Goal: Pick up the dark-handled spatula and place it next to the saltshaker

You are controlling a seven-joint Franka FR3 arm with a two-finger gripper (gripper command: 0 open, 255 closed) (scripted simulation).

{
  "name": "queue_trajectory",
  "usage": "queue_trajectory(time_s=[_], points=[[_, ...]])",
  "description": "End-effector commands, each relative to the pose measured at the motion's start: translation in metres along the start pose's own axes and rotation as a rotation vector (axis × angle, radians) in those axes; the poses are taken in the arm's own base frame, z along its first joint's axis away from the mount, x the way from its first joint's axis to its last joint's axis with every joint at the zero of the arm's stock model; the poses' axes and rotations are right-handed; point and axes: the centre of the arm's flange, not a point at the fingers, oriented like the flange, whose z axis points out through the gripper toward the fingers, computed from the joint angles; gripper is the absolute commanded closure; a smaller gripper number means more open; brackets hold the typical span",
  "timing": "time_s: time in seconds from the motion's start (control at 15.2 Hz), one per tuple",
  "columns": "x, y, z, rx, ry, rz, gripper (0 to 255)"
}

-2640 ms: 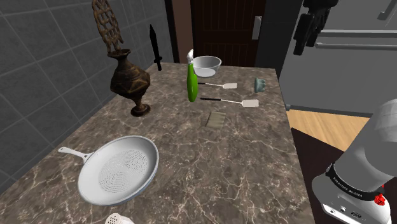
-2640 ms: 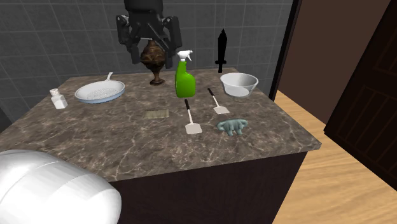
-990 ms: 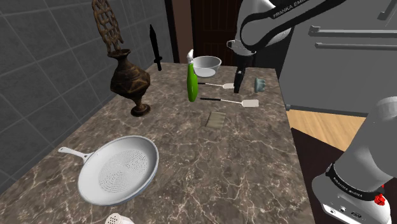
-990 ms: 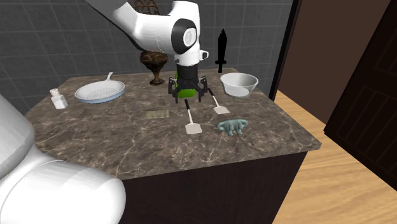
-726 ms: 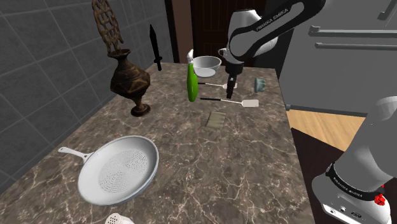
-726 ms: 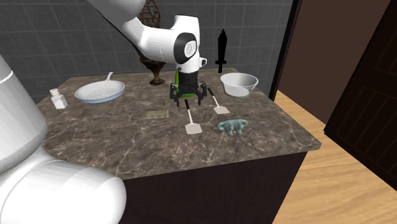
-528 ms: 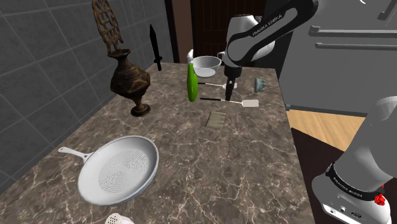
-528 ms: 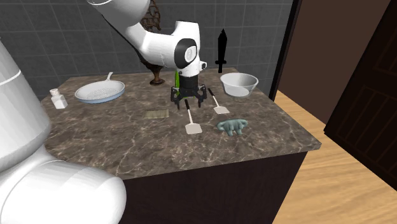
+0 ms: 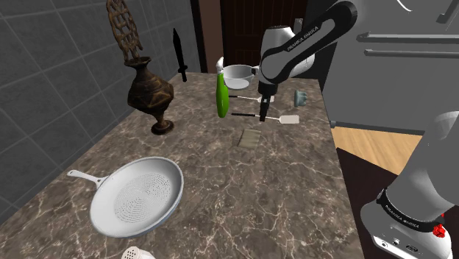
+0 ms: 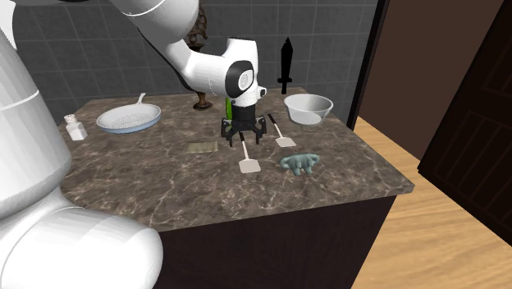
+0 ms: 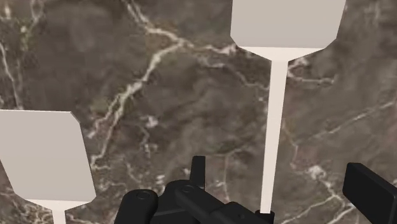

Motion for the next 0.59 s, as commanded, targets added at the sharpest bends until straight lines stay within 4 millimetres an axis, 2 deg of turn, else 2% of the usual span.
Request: queue_trajectory(time_s=[0.0, 0.13, 0.2, 0.53], points=[[0.0000, 0.0002, 0.0002, 0.000, 0.000, 0.000, 0], [0.0000, 0.0001, 0.0001, 0.000, 0.000, 0.000, 0], [0.0000, 0.0001, 0.0001, 0.000, 0.000, 0.000, 255], [0.0000, 0.0001, 0.0001, 0.000, 0.000, 0.000, 255]])
